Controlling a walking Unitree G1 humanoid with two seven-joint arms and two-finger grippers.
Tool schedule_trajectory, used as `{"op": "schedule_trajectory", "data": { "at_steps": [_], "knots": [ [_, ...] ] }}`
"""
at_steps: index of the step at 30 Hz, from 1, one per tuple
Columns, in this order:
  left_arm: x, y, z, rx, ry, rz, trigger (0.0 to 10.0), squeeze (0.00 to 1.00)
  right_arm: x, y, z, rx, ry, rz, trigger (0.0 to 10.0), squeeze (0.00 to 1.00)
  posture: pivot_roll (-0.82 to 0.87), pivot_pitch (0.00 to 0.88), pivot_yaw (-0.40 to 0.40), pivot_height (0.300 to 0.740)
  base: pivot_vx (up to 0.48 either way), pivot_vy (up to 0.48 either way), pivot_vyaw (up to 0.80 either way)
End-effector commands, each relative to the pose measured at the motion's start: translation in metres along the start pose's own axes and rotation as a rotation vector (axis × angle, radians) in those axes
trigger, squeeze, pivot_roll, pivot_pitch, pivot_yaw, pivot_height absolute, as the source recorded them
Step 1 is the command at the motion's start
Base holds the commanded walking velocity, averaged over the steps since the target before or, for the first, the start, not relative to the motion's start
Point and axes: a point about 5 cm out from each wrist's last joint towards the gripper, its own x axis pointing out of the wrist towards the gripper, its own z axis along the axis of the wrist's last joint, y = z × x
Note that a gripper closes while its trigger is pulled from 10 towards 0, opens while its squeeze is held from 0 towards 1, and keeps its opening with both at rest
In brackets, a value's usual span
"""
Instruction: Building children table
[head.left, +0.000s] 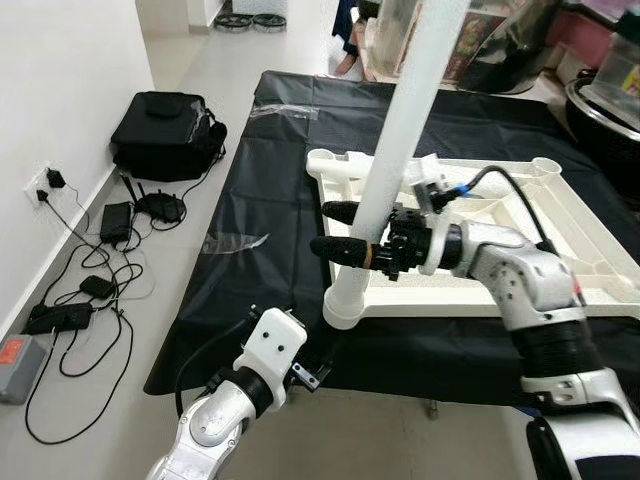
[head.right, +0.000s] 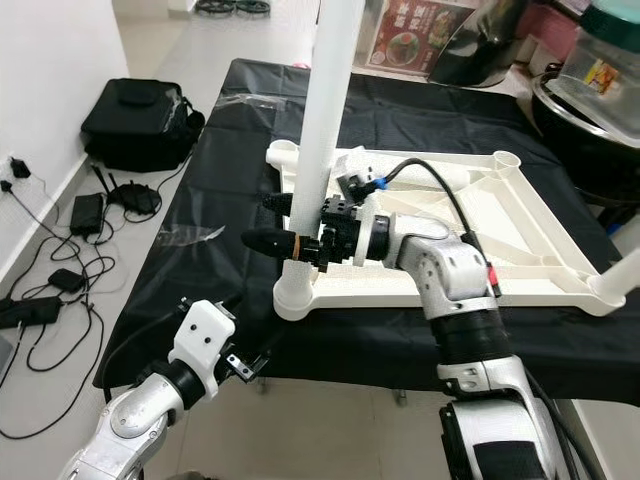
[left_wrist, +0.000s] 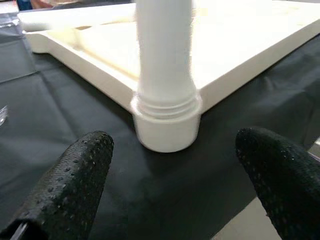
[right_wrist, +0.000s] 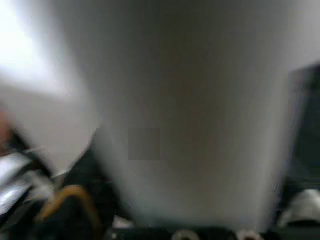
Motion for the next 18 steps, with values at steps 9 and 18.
{"op": "schedule_trajectory", "data": {
  "at_steps": [9,18],
  "knots": [
    [0.001,-0.001,-0.001,-0.005,0.007,0.002,10.0,0.0,-0.004,-0.015,0.007,0.009,-0.085,-0.22,0.0,0.0,0.13,0.089,-0.099,0.74,0.0,0.0,0.0],
    [0.001,0.0,-0.001,-0.001,0.007,-0.002,10.0,0.0,-0.031,-0.058,-0.01,0.024,-0.035,-1.185,0.0,0.0,0.13,0.098,-0.092,0.74,0.0,0.0,0.0]
  ]
}}
